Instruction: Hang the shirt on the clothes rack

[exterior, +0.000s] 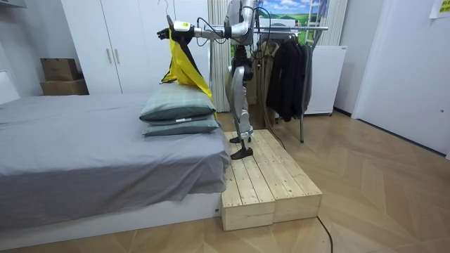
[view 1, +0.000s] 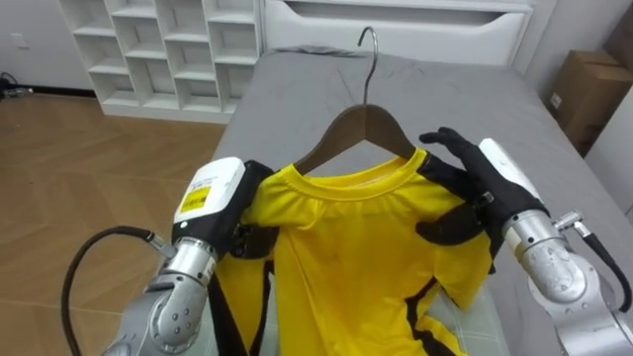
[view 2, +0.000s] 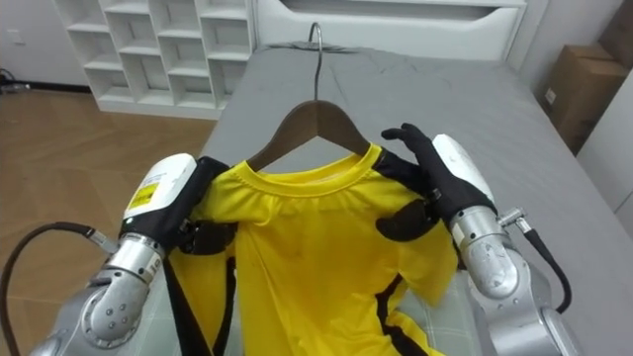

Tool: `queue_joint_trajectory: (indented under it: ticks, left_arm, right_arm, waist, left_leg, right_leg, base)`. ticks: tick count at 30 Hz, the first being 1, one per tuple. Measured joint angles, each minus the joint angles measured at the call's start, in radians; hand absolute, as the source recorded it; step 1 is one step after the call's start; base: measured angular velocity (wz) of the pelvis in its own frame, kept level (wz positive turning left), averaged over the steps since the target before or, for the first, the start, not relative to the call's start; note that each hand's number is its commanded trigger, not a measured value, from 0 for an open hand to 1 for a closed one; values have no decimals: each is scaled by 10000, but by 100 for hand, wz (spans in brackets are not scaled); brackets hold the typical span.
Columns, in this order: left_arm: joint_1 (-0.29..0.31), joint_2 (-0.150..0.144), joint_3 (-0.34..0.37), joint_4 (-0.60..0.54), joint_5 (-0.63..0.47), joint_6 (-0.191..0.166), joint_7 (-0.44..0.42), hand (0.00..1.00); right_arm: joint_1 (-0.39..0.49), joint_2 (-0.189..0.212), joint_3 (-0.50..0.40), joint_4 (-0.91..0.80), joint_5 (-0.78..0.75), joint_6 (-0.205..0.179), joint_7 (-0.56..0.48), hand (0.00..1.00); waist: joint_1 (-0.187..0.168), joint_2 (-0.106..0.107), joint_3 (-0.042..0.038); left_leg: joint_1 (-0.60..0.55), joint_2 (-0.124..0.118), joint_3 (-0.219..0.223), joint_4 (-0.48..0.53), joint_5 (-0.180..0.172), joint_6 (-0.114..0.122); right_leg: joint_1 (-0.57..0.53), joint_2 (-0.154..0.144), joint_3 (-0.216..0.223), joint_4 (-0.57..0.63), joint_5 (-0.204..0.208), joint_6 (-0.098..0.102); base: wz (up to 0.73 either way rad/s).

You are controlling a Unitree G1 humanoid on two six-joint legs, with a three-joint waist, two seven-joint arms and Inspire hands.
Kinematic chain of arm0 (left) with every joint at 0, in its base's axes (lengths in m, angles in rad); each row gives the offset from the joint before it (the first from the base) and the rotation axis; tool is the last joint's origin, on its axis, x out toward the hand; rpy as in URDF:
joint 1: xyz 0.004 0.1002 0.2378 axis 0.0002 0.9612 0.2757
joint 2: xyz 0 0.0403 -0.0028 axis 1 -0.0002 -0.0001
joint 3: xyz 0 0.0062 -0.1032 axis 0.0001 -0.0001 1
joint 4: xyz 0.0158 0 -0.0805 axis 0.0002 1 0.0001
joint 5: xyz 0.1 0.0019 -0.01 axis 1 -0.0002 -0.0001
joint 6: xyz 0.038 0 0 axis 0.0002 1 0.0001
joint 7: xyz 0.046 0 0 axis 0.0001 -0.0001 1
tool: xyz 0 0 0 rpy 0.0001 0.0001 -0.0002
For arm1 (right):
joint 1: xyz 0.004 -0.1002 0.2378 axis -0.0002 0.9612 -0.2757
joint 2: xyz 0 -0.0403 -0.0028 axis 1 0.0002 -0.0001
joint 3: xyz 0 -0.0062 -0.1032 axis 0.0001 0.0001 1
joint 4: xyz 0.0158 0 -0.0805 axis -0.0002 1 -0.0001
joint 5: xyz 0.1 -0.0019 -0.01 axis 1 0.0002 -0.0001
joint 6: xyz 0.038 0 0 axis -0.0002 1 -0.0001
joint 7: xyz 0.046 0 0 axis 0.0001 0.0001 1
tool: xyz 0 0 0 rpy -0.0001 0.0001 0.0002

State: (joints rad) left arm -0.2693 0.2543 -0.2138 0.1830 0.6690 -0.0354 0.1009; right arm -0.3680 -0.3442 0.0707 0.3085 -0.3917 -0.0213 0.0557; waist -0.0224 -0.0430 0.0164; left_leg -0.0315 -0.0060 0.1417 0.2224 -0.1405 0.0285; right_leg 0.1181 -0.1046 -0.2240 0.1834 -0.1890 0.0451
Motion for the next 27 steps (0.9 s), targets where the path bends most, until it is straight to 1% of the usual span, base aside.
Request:
queue_joint_trajectory:
  ticks: [2,6,9,11,13,17,19,27]
  left_arm:
    - [1,-35,0,2,6,17,0,100]
    - [0,-81,-3,2,5,87,1,100]
    - [0,-76,-145,3,-11,296,1,100]
    - [0,-82,-302,3,-6,362,1,100]
    - [0,-90,-462,10,21,516,1,100]
    - [1,-102,-637,10,25,766,0,100]
    - [0,-112,-641,10,25,798,0,100]
    - [12,-110,-659,10,34,821,-4,100]
  right_arm:
    - [-1,-1,63,-1,-336,4,-21,0]
    - [-49,1,196,-17,-1059,48,-39,0]
    - [-88,56,421,-16,-1772,314,-110,0]
    - [-100,136,588,-16,-2074,368,-108,0]
    - [-142,374,692,-17,-2265,376,-112,0]
    - [-184,607,770,-18,-2532,490,-129,0]
    - [-199,694,771,-18,-2605,570,-186,0]
    - [-202,714,935,-18,-2645,705,-316,0]
  waist:
    - [3,28,18]
    - [18,28,16]
    - [23,25,14]
    - [25,22,12]
    - [18,21,11]
    - [35,10,5]
    - [31,3,2]
    - [38,-9,-1]
  left_leg:
    - [-7,-2,0,-10,0,0]
    - [-26,-2,2,-8,1,0]
    - [-66,-11,-19,4,2,1]
    - [-77,-16,-37,6,3,2]
    - [-76,-15,-41,6,3,2]
    - [-73,-17,-74,4,4,2]
    - [-70,-17,-84,3,4,2]
    - [-61,-17,-80,18,4,2]
  right_leg:
    - [-13,1,9,0,-1,1]
    - [-44,6,31,3,-1,2]
    - [-67,7,18,2,-1,2]
    - [-75,6,11,2,-1,2]
    - [-74,6,10,-1,-1,2]
    - [-69,5,7,-2,-1,2]
    - [-67,5,7,-3,-1,2]
    - [-60,4,17,-3,-1,2]
  base:
    - [0]
    - [0]
    - [1]
    - [2]
    - [0]
    - [0]
    - [0]
    - [0]
